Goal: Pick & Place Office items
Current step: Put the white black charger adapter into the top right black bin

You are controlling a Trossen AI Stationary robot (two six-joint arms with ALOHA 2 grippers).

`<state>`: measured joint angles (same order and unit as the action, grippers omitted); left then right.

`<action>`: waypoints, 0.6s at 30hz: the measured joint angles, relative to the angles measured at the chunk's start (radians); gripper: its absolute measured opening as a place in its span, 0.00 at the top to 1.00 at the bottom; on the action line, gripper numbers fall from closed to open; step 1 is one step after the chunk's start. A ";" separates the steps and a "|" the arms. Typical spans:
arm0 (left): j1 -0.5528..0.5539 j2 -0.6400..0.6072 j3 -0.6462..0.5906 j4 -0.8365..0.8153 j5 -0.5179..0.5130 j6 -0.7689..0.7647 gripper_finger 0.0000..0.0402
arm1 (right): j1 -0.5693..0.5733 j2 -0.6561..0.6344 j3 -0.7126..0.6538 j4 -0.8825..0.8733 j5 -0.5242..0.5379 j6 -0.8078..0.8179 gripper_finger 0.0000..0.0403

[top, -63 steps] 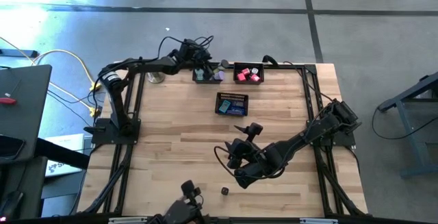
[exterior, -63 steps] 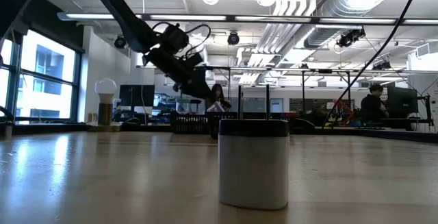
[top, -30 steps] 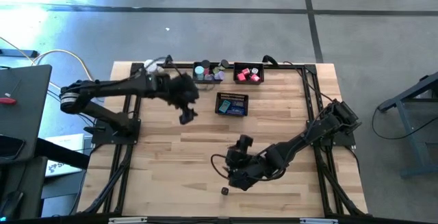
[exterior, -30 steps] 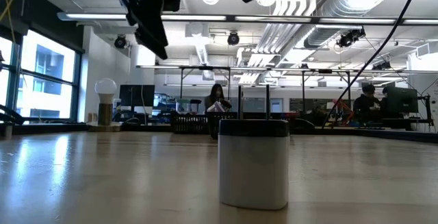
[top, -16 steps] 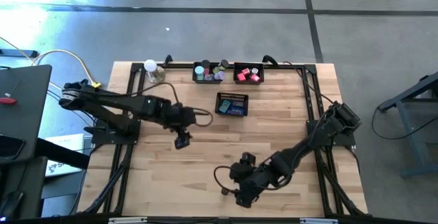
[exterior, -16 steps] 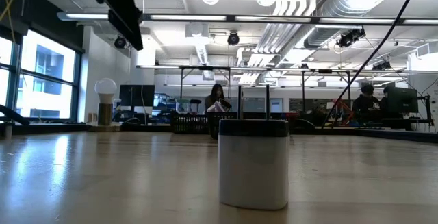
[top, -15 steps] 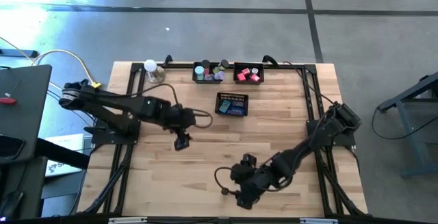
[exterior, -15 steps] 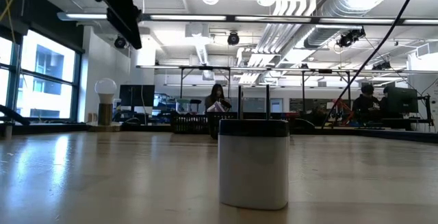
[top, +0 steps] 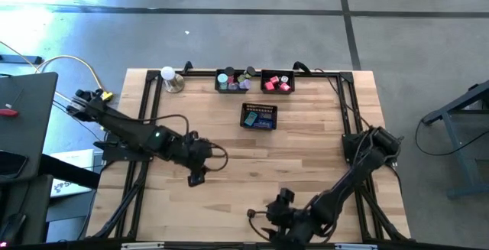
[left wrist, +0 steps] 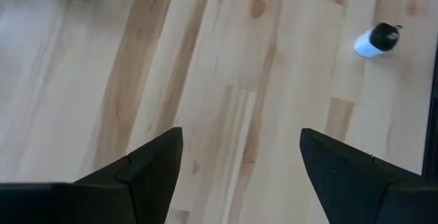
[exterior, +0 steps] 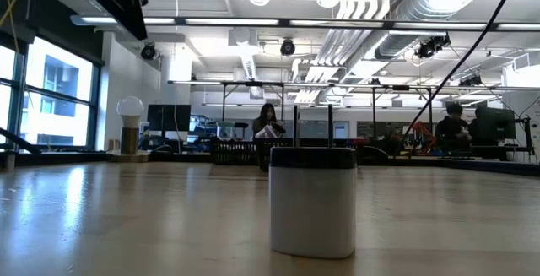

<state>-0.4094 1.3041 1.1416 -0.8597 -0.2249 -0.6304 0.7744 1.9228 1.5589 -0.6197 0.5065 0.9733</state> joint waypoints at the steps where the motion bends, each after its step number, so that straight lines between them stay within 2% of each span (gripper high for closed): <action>1: -0.014 0.000 0.000 0.000 -0.008 -0.009 0.29 | 0.007 0.014 -0.001 0.007 0.009 -0.001 0.18; 11: -0.156 0.000 0.000 0.003 -0.114 -0.100 0.29 | 0.011 0.161 0.000 0.088 0.009 -0.035 0.18; 18: -0.239 0.002 0.000 0.011 -0.174 -0.104 0.29 | 0.011 0.232 0.000 0.119 0.029 -0.042 0.18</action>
<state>-0.6483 1.3060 1.1416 -0.8485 -0.3993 -0.7345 0.7856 2.1550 1.5585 -0.5003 0.5355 0.9313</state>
